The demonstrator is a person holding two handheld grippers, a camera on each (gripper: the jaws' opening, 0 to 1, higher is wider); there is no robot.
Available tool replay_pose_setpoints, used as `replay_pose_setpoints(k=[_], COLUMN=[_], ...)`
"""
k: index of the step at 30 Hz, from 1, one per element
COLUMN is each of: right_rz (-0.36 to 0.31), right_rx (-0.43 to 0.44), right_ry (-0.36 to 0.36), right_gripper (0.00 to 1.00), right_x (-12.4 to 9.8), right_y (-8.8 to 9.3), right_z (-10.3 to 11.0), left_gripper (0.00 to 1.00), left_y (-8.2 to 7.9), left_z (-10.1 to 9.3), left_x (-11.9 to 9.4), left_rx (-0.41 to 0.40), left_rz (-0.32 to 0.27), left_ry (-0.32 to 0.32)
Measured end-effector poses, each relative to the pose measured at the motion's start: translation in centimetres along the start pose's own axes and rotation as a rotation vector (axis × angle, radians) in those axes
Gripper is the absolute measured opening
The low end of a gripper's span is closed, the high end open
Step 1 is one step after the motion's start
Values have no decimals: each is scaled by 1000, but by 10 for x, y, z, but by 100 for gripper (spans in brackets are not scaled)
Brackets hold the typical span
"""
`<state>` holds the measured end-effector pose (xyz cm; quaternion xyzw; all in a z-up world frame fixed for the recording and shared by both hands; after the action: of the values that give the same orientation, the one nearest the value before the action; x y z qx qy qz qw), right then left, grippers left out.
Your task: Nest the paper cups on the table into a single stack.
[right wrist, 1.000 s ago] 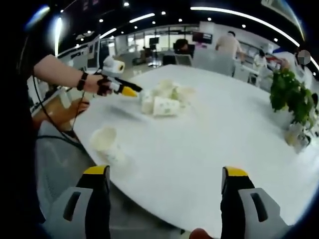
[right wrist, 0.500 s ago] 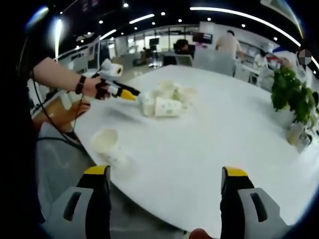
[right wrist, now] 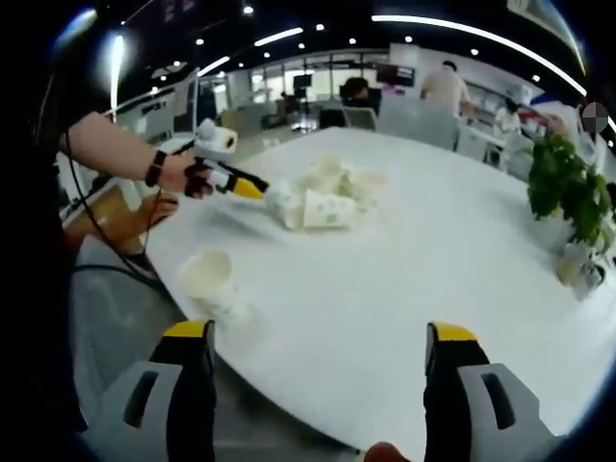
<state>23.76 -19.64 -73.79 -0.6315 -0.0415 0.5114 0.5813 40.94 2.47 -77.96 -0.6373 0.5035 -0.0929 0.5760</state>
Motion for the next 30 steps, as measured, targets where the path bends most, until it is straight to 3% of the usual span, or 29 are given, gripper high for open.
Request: replay_pose_setpoints(k=[30], right_rz=[25], right_rx=[6], right_ry=[-11], right_gripper=[88], right_x=[5], right_y=[4], right_z=[1], left_gripper=[26], left_y=[24], left_z=[1], left_x=[-10], left_rx=[-74], left_rz=[17], left_ry=[21])
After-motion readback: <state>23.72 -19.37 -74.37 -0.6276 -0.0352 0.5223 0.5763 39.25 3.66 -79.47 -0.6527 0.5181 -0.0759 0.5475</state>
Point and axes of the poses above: the point that each gripper's makers call its tool centre point, and the gripper's own axes: x roughly forward along the fingers, z roughly to its left, y roughly out of its underside, the point moved 1 cm from there along -x, roughly backward along the fingers, and after that the axes turned 15 degrees about -y, right-handed, at the moved point
